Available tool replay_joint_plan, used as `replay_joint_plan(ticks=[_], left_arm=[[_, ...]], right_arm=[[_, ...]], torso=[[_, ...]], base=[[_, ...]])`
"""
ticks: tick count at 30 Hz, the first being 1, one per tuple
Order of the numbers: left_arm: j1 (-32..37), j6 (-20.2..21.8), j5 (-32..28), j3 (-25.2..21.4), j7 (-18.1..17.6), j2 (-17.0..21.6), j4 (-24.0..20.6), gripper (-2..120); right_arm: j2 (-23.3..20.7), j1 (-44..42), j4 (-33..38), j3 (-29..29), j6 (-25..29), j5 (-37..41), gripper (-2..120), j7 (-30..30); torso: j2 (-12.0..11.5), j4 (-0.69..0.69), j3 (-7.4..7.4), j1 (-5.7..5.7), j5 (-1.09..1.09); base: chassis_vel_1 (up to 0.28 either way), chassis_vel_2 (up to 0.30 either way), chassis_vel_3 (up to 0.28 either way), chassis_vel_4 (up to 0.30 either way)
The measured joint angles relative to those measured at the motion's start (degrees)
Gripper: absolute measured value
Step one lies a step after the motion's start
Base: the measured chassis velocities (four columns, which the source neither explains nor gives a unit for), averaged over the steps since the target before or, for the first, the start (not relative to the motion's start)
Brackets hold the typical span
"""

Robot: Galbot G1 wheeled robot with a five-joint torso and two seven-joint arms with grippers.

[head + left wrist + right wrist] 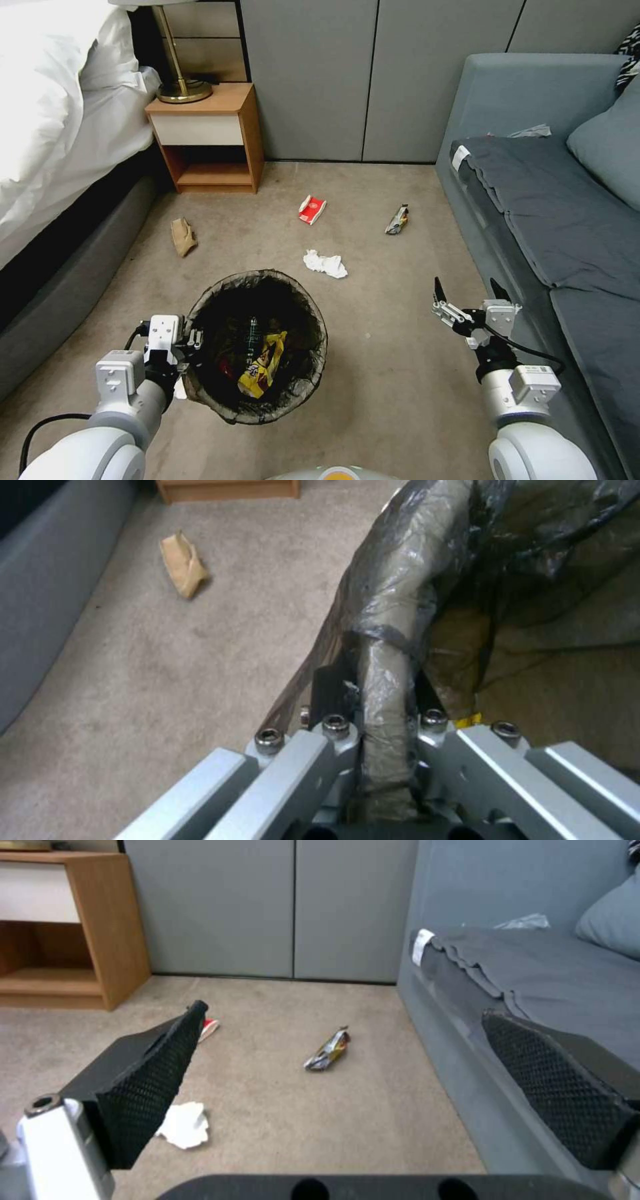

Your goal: Pick up the trash bin, then pick up the garbage from the floor and place it into the trash bin.

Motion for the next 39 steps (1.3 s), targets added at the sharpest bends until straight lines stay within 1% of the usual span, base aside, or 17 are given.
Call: replay_joint_plan(ticks=[39], left_arm=[[0.0, 0.1, -0.5, 0.2, 0.0, -0.4, 0.0, 1]], right_arm=[[0.1, 0.3, -0.9, -0.1, 0.1, -0.2, 100, -0.6]], torso=[[0.0, 0.00, 0.00, 0.01, -0.01]], base=[[-0.106, 0.109, 0.112, -0.105]])
